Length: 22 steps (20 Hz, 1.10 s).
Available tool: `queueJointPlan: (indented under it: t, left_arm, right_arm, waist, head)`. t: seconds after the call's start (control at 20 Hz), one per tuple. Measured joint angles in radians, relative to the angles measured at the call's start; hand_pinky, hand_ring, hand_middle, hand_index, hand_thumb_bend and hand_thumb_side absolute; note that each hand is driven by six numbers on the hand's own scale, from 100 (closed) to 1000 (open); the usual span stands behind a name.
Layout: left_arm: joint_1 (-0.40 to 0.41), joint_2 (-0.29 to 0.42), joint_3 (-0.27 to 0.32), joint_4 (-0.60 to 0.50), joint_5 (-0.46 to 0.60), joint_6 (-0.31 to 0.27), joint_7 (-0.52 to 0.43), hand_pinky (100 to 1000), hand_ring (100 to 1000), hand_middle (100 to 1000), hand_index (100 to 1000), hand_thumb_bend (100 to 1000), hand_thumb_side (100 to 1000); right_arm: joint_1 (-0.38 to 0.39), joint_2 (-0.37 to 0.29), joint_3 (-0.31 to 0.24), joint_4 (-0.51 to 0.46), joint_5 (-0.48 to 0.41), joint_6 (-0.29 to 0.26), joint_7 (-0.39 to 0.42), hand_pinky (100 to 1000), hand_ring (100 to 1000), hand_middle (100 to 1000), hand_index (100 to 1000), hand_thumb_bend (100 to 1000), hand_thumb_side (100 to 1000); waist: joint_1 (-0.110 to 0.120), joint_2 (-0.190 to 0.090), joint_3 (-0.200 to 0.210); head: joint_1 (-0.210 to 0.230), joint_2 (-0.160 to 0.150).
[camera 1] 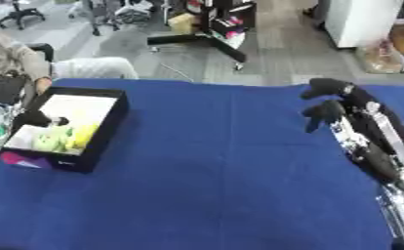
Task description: Pick up the objects with one hand, pass them to the other hand, and then place them into the box on the other side of the table.
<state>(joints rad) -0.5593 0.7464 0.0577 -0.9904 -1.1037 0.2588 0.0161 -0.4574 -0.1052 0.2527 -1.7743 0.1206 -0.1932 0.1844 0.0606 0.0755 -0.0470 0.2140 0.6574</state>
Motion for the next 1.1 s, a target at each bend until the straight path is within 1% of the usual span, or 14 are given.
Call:
queueJointPlan:
  t: [0.05,0.1,0.15,0.2,0.25,0.35,0.4,0.5,0.55,0.6,0.7,0.8,0.95,1.1]
  left_arm:
    - [0.026,0.000,0.006,-0.047,0.068,-0.006,0.044,818,789,837,928,313,502]
    - [0.054,-0.001,0.007,-0.105,0.154,-0.016,0.093,804,766,816,920,115,579]
    - [0.083,-0.007,0.007,-0.172,0.258,-0.033,0.143,792,751,804,916,100,627]
    - [0.114,-0.016,0.006,-0.245,0.373,-0.059,0.191,785,742,797,914,100,651]
    - [0.145,-0.029,0.004,-0.319,0.489,-0.091,0.235,769,718,777,906,100,730]
    - [0.205,-0.066,-0.006,-0.469,0.702,-0.167,0.307,754,697,762,896,100,726]
    - [0.232,-0.089,-0.014,-0.542,0.792,-0.205,0.333,752,694,760,893,100,725]
    - [0.272,-0.138,-0.029,-0.671,0.924,-0.270,0.358,752,689,753,891,100,718]
    - [0.287,-0.165,-0.039,-0.729,0.968,-0.297,0.358,754,690,753,891,155,664]
    - [0.300,-0.195,-0.050,-0.781,1.001,-0.319,0.353,754,690,753,891,100,716]
    - [0.314,-0.251,-0.073,-0.863,1.042,-0.350,0.331,756,692,752,891,100,718]
    - [0.323,-0.304,-0.100,-0.918,1.066,-0.372,0.303,758,693,752,892,104,722]
    - [0.329,-0.377,-0.144,-0.956,1.078,-0.394,0.253,760,695,753,893,124,735]
    - [0.336,-0.444,-0.183,-0.960,1.077,-0.411,0.208,761,695,754,894,140,745]
  right_arm:
    - [0.000,0.000,0.000,0.000,0.000,0.000,0.000,667,437,671,821,100,680]
    - [0.000,0.000,0.000,0.000,0.000,0.000,0.000,668,437,671,820,100,677]
    - [0.000,0.000,-0.002,0.000,0.001,0.000,0.000,668,437,671,819,100,674]
    - [0.001,0.000,-0.004,0.001,0.002,-0.001,0.000,668,437,671,819,100,673]
    - [0.004,0.000,-0.006,0.001,0.004,-0.001,-0.001,668,438,673,818,100,669]
    - [0.012,0.000,-0.013,0.003,0.009,-0.003,-0.003,669,440,674,818,100,657]
    - [0.017,0.000,-0.017,0.003,0.011,-0.005,-0.005,669,441,674,817,100,654]
    - [0.028,0.002,-0.027,0.003,0.016,-0.007,-0.011,669,441,674,815,100,655]
    - [0.037,0.003,-0.034,0.003,0.019,-0.007,-0.016,669,440,674,815,100,672]
    - [0.047,0.004,-0.041,0.003,0.022,-0.007,-0.022,669,440,673,814,100,659]
    - [0.066,0.010,-0.057,0.003,0.026,-0.007,-0.037,669,438,673,813,100,660]
    - [0.082,0.016,-0.072,0.002,0.031,-0.006,-0.053,670,436,672,813,100,655]
    - [0.103,0.022,-0.092,-0.006,0.045,-0.005,-0.074,678,438,676,817,100,655]
    - [0.121,0.028,-0.106,-0.022,0.057,-0.008,-0.085,683,441,679,821,100,651]
  waist:
    - [-0.001,0.000,0.000]
    - [-0.001,0.000,0.002]
    - [-0.001,0.000,0.006]
    - [-0.002,0.000,0.008]
    - [-0.003,0.000,0.010]
    - [-0.008,0.000,0.012]
    - [-0.012,0.000,0.013]
    - [-0.018,0.000,0.019]
    - [-0.021,0.000,0.020]
    - [-0.025,0.000,0.020]
    - [-0.033,0.000,0.020]
    - [-0.043,0.000,0.015]
    - [-0.057,0.001,0.010]
    - [-0.067,0.012,0.004]
  head:
    - [-0.002,0.000]
    - [-0.005,0.000]
    - [-0.007,0.000]
    - [-0.012,0.000]
    - [-0.018,0.000]
    - [-0.034,0.001]
    - [-0.045,0.001]
    - [-0.072,0.011]
    - [-0.088,0.023]
    - [-0.103,0.038]
    - [-0.129,0.069]
    - [-0.150,0.092]
    - [-0.177,0.106]
    - [-0.197,0.107]
